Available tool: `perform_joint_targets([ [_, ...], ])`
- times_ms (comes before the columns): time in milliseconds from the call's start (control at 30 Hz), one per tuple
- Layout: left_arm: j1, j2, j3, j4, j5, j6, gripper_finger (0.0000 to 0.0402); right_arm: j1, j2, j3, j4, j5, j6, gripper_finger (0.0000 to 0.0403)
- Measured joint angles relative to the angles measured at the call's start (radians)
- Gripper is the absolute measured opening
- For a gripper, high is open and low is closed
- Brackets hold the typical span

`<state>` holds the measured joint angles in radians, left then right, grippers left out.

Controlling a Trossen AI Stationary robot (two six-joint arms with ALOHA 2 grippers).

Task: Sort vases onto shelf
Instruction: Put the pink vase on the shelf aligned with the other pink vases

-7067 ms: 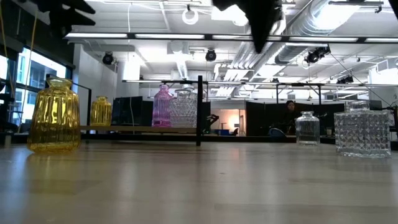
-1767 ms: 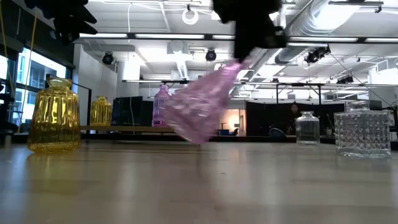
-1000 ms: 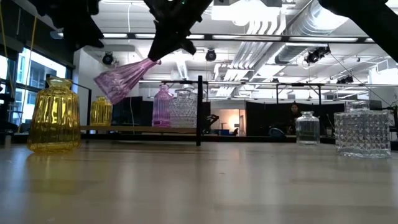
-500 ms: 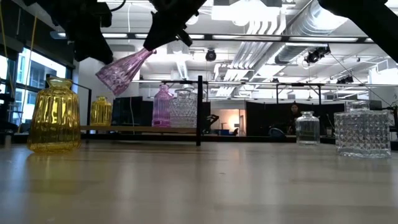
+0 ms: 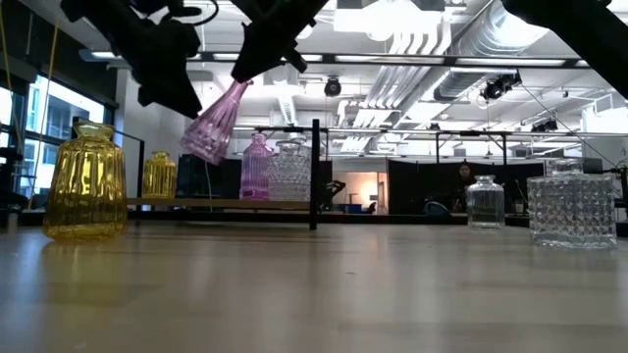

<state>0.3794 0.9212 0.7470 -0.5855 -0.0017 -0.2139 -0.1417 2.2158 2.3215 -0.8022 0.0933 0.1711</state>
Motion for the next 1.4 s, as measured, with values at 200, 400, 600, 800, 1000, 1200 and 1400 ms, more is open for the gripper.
perform_joint_targets([
  [200,0.000,0.075,0.000,0.059,-0.004,0.000,0.0117,-0.004,-0.001,0.001,0.012,-0.021,-0.007,0.0000],
  [400,-0.009,0.128,0.000,0.104,-0.007,-0.009,0.0117,-0.003,0.003,-0.005,0.020,-0.033,-0.015,0.0001],
  [600,-0.012,0.153,0.000,0.118,-0.017,-0.009,0.0117,-0.008,0.043,-0.006,0.002,-0.041,-0.022,0.0001],
  [800,-0.015,0.164,0.000,0.119,-0.032,-0.001,0.0117,-0.009,0.099,-0.007,-0.002,-0.051,-0.026,0.0001],
  [1000,-0.015,0.164,0.000,0.114,-0.036,-0.001,0.0117,-0.010,0.111,-0.006,0.003,-0.049,-0.026,0.0001],
  [1200,-0.015,0.163,0.000,0.112,-0.030,-0.002,0.0117,-0.010,0.108,-0.004,-0.003,-0.045,-0.025,0.0001],
  [1400,-0.015,0.163,0.001,0.111,-0.029,-0.002,0.0117,-0.016,0.088,-0.003,-0.004,-0.045,-0.023,0.0000],
])
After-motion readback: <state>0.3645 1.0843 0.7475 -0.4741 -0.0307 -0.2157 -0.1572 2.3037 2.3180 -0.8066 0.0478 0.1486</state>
